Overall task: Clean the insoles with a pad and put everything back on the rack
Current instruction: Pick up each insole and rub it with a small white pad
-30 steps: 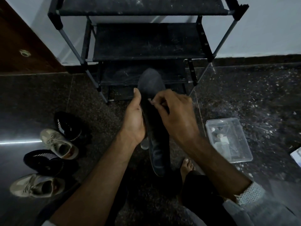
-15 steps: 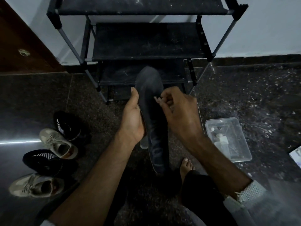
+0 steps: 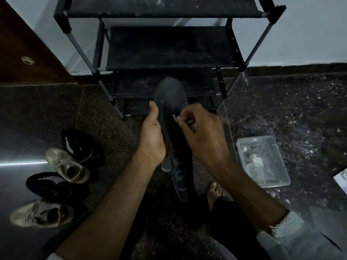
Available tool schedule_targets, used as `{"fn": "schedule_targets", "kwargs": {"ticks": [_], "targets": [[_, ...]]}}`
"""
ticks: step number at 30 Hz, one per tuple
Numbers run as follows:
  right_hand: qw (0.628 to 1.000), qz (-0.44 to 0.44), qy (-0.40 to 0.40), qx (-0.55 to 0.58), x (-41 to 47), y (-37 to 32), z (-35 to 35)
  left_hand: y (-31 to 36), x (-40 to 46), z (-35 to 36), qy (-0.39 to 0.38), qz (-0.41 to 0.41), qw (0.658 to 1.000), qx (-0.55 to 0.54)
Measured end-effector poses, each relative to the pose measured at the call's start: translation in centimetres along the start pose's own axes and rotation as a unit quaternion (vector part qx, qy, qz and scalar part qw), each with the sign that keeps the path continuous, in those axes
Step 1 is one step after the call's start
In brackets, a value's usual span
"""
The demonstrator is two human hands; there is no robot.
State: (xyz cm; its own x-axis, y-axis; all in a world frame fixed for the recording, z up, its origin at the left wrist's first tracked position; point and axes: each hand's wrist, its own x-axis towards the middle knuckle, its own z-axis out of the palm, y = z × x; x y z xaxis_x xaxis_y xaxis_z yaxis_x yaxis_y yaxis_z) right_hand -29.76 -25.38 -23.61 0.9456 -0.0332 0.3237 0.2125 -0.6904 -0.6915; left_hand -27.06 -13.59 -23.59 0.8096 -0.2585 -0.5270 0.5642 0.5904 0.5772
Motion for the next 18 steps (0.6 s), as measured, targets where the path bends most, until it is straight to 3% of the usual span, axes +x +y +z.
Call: {"fn": "schedule_targets", "kwargs": {"ticks": [5,11,18], "targets": [[0.996,-0.065,-0.048,0.042,-1.1,-2.7,0.9,0.6,0.1,-0.4,0.025,0.023,0.999,0.007],[1.000,0.013,-0.002,-0.001,0.1,0.5,-0.3,0.2,0.0,0.1,0.010,0.003,1.000,-0.008],[0.997,-0.055,-0.045,0.022,-0.6,-1.6,0.7,0.5,0.2,-0.2,0.029,0.034,0.999,-0.004]]}}
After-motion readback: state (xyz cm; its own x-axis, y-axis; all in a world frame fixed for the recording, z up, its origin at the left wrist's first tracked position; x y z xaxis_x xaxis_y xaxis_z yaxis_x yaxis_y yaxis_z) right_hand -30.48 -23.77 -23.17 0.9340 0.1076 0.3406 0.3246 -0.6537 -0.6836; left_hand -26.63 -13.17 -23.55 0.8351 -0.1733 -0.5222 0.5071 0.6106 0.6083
